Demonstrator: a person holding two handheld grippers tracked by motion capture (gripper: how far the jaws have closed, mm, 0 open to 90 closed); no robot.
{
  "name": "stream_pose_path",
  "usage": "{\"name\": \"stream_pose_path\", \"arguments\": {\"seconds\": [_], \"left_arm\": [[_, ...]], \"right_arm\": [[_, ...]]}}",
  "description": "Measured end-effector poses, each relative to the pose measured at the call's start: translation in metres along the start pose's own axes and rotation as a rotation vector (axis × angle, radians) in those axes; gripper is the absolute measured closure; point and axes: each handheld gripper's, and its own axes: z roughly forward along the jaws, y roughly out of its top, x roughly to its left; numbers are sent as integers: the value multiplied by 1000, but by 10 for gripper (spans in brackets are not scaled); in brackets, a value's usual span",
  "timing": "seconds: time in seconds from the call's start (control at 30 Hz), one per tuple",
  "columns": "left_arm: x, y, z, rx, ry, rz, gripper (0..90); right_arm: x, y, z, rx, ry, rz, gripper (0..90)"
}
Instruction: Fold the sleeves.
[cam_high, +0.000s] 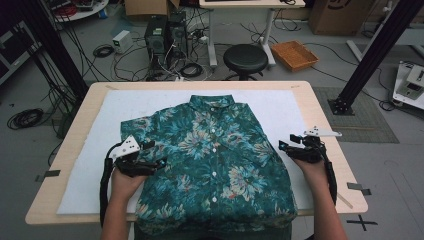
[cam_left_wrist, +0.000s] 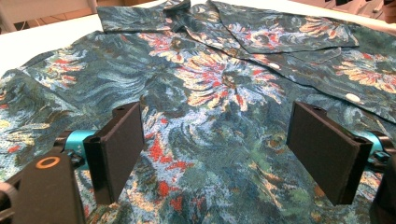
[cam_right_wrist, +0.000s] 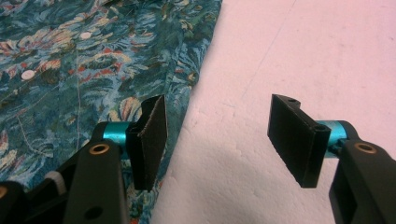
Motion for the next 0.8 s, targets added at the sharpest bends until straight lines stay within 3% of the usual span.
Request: {"name": "stream_pose_path", "arguments": {"seconds": [0.23, 0.4, 0.67, 0.8], "left_arm": [[0, 0, 0, 0, 0, 0, 192], [0, 0, 0, 1, 0, 2, 192], [0, 0, 0, 1, 6, -6, 192], [0, 0, 1, 7, 16, -12, 192]], "right_arm": [[-4, -11, -3, -15, 7, 13, 295], [-3, -15, -5, -41, 33, -11, 223], [2, -16, -4, -45, 3, -64, 222], [3, -16, -6, -55, -2, -62, 222]]}}
